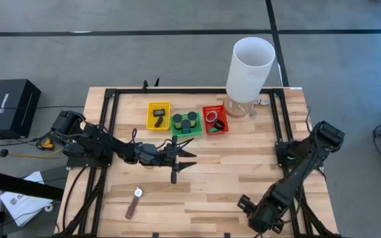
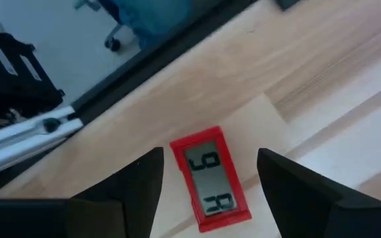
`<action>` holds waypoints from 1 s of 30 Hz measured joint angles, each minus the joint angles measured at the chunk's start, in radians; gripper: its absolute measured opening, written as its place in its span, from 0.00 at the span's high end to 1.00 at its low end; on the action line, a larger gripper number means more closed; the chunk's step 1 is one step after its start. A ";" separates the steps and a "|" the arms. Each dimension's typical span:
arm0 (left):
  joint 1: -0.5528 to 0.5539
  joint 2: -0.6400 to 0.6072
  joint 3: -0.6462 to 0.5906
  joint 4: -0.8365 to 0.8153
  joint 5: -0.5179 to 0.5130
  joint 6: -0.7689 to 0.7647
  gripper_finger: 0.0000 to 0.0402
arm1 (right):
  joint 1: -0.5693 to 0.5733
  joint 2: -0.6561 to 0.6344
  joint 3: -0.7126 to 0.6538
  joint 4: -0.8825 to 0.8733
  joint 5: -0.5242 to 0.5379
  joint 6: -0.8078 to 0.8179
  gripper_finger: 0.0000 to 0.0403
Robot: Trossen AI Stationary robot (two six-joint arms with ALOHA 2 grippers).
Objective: Pick & Place Office items
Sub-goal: Put the red digital watch into the yellow basket
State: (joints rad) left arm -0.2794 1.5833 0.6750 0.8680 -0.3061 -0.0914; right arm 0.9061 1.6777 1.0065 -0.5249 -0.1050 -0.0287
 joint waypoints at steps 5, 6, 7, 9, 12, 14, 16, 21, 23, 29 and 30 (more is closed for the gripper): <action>0.000 0.000 0.000 0.004 0.000 0.003 0.70 | 0.002 0.070 0.000 0.016 0.001 -0.005 0.42; 0.000 0.000 0.000 0.006 0.000 0.007 0.70 | -0.001 0.078 0.000 0.017 0.001 -0.005 0.42; 0.000 0.000 0.000 0.008 0.000 0.012 0.70 | -0.005 0.083 0.000 0.010 0.001 -0.005 0.42; 0.000 0.000 0.000 0.011 0.000 0.013 0.70 | -0.010 0.090 0.000 0.013 0.001 -0.008 0.42; 0.000 0.000 0.000 0.012 0.000 0.013 0.70 | -0.013 0.088 0.000 -0.003 0.001 -0.024 0.42; 0.000 0.000 0.000 0.013 0.000 0.013 0.70 | -0.013 0.088 0.000 -0.021 0.002 -0.024 0.42; 0.000 0.000 0.000 0.013 0.000 0.013 0.70 | -0.013 0.087 0.000 -0.036 0.001 -0.024 0.42; 0.000 0.000 0.000 0.015 0.000 0.008 0.70 | -0.018 0.036 0.016 -0.117 0.001 -0.030 0.42; 0.000 0.000 0.000 0.016 0.000 0.007 0.70 | -0.018 0.017 0.030 -0.171 0.001 -0.032 0.42; 0.000 0.000 0.000 0.018 0.000 0.005 0.70 | -0.008 0.041 0.034 -0.170 0.002 -0.107 0.42; 0.000 0.000 0.000 0.018 0.000 0.005 0.70 | -0.004 0.055 0.034 -0.162 0.002 -0.145 0.42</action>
State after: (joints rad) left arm -0.2790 1.5833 0.6750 0.8860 -0.3061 -0.0868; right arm 0.9018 1.7322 1.0402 -0.6871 -0.1031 -0.1737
